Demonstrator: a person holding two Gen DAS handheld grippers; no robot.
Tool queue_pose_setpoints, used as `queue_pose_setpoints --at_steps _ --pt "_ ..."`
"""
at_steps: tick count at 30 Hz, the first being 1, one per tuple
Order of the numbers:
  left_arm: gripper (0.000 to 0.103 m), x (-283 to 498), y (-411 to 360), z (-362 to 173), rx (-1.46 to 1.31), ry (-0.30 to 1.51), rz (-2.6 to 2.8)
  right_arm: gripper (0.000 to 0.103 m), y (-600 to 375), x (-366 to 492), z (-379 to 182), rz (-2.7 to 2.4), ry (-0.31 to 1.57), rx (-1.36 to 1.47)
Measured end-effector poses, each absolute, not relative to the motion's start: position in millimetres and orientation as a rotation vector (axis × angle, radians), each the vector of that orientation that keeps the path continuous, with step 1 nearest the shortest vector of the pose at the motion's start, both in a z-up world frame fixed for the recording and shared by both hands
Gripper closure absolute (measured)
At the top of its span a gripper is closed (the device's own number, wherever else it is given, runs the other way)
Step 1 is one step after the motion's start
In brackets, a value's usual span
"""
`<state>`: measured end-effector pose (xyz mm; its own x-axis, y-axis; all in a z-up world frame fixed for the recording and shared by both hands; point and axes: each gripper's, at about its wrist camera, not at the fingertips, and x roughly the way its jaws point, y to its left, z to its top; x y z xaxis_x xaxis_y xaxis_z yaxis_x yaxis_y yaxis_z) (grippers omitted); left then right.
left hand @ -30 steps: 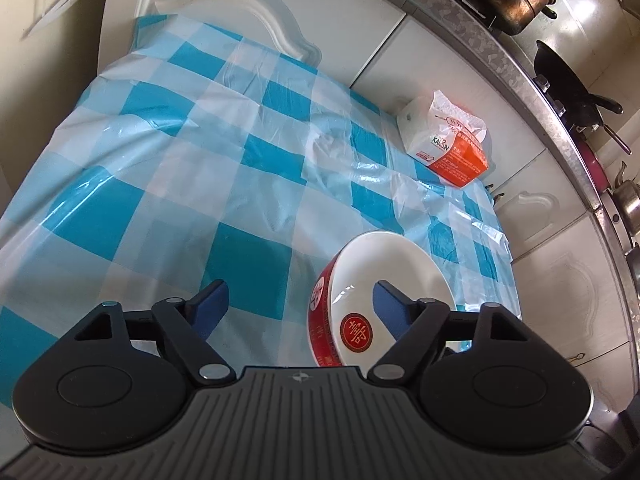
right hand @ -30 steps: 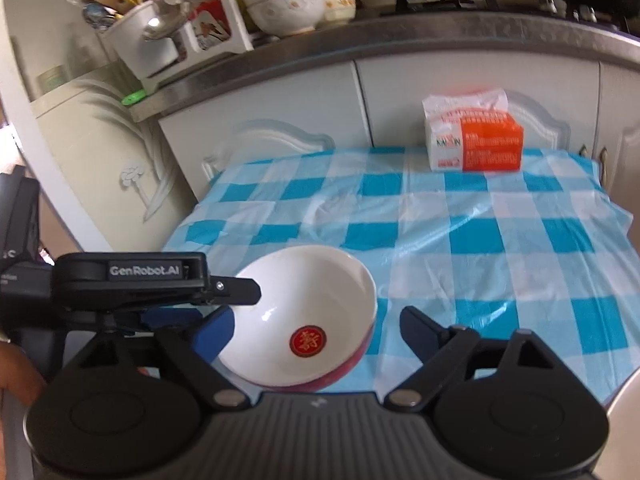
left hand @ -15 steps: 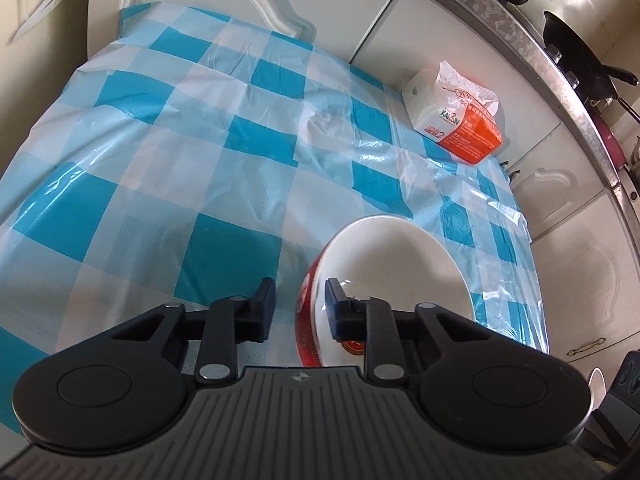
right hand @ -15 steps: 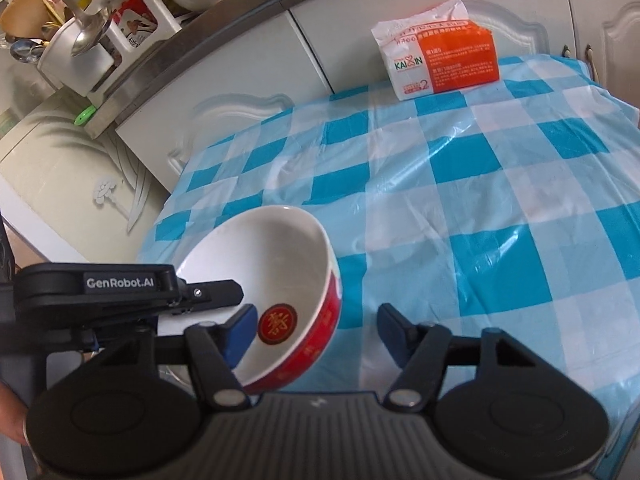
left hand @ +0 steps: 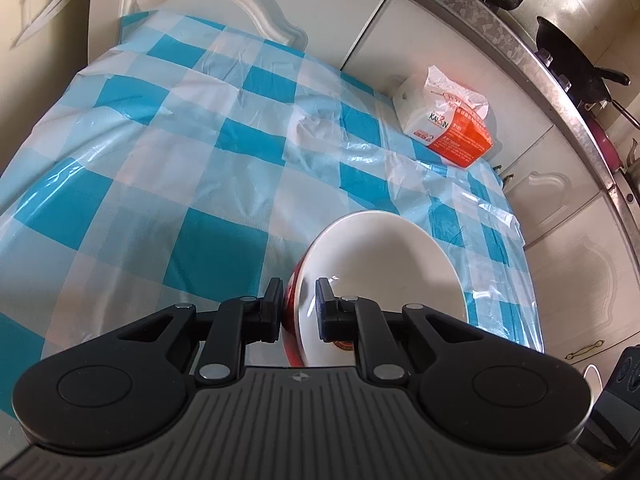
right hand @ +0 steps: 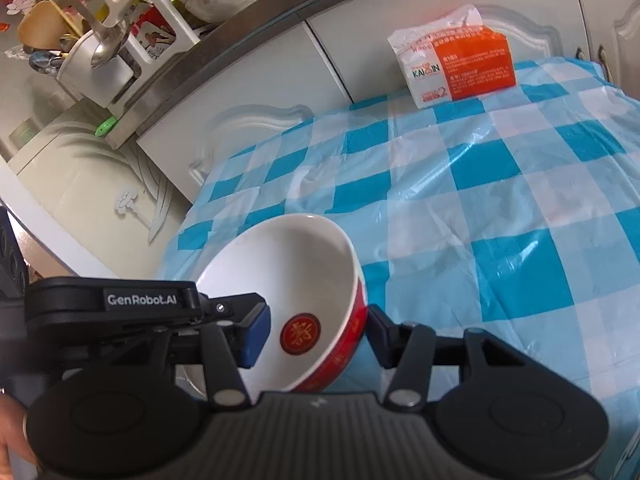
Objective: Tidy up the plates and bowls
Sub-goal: 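Lift the red-and-white bowl with the left gripper and carry it over the bowl stack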
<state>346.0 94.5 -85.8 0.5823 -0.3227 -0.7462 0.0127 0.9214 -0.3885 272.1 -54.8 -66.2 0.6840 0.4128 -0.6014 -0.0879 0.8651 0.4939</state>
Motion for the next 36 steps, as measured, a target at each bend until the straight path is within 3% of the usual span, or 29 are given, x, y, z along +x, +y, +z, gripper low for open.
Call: queue_pose_setpoints --at_steps 19,28,36 --pt "0.089 287.1 83.4 -21.8 -0.432 0.812 -0.233 0.050 -82.3 225.3 -6.1 0.333 0.634 0.524" --pt "0.089 241.9 38.2 8.9 -0.433 0.764 -0.336 0.046 -131.3 174.5 22.3 0.307 0.555 0.567" --pt "0.089 216.5 -17.8 -0.4 -0.461 0.806 -0.431 0.042 -187.4 127.5 26.1 0.228 0.513 0.594"
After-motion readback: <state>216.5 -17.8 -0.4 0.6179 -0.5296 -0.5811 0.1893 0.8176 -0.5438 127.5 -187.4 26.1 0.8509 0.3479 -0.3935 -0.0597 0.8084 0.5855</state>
